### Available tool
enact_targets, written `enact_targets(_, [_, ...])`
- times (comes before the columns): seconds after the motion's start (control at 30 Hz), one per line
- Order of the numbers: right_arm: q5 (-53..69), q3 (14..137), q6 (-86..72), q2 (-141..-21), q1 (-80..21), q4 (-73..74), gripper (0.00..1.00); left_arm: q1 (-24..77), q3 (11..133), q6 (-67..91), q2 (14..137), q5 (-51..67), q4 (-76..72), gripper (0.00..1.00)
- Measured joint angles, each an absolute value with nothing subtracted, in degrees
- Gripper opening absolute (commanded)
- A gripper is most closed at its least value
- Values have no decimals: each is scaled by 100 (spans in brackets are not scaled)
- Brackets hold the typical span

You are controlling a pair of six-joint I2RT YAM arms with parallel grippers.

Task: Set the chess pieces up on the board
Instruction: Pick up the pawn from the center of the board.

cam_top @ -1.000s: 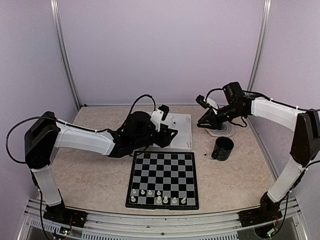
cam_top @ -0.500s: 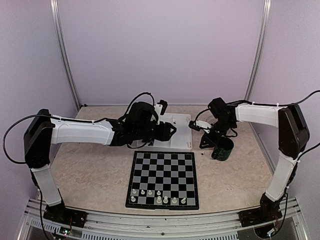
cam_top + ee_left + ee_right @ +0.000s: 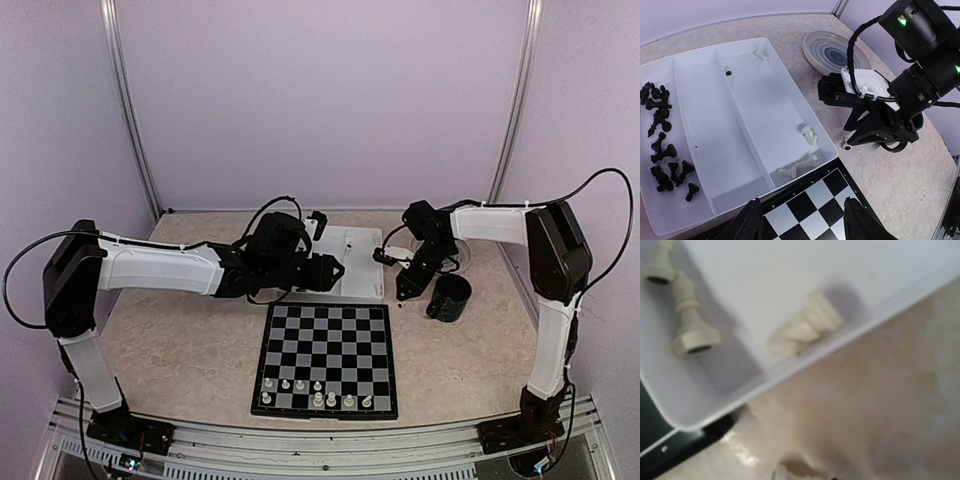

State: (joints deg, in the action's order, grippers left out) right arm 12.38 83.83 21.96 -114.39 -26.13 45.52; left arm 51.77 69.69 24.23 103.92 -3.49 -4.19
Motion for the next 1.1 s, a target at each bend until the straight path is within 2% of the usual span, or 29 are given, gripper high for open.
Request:
enact_targets(0.43, [1278,8381,2134,-11749,-2764,4617,26,5116,6969,2434,10381,-342,-419,55])
enact_targets(0.6, [1295,8337,2163,-11749,-2764,4626,29,5113,6969,2434,10381,-320,-419,55])
enact_targets(0.73, [1323,8294,2235,-11734,-2764,4595,19,5113,6969,2429,10381,-298,-419,55])
enact_targets(1.1, [1406,8272,2241,-11727,-2764,4558,8,5113,6969,2423,10383,-193,-416,55])
